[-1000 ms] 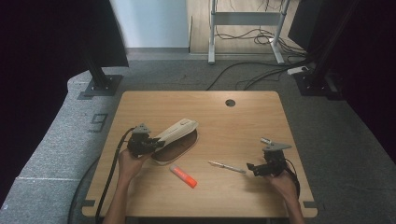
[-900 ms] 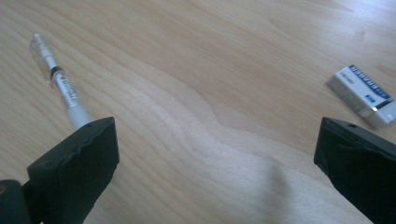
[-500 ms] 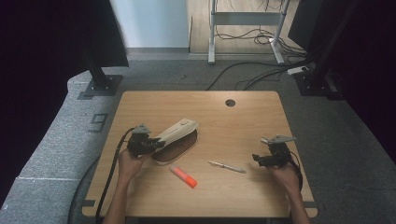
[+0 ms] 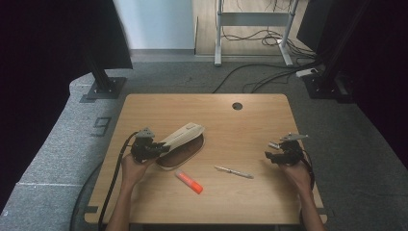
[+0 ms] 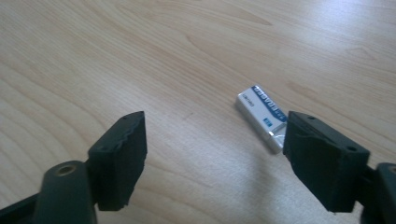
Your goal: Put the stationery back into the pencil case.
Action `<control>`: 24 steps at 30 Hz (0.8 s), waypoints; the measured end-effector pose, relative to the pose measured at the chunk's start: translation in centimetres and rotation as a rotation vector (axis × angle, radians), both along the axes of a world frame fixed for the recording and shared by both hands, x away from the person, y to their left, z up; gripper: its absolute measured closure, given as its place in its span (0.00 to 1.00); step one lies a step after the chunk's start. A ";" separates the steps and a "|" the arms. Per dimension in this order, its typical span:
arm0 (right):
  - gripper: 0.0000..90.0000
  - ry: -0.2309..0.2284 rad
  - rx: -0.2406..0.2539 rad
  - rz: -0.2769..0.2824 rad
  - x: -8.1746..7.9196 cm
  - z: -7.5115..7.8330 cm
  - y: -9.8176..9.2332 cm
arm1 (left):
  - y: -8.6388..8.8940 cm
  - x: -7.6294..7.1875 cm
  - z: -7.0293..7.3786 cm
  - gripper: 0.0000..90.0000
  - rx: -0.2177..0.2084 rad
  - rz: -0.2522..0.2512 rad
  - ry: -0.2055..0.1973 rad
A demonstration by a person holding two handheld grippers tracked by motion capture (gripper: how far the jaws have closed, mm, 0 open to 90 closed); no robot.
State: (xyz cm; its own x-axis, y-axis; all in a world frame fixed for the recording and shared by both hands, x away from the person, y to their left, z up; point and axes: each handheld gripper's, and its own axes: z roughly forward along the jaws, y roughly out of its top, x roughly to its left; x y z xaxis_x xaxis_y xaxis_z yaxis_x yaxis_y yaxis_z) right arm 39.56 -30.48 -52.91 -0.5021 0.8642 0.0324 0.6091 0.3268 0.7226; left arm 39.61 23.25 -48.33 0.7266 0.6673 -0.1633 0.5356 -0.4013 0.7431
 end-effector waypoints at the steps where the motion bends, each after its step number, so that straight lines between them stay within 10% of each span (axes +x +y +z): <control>1: 0.26 -0.003 0.000 -0.002 0.2 0.0 -0.1 | 0.0 0.0 0.0 0.83 0.000 -0.001 0.000; 24: 0.52 0.040 -0.035 0.004 3.4 -0.6 -1.9 | 0.1 0.0 -0.1 0.83 -0.016 -0.005 0.009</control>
State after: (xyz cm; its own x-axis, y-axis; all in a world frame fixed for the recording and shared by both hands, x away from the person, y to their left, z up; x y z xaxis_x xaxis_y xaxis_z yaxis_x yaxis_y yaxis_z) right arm 42.97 -32.40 -53.49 -0.5045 0.8631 0.0222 0.6359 0.3541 0.6857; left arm 39.65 23.40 -48.43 0.7283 0.6610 -0.1806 0.5402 -0.3918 0.7447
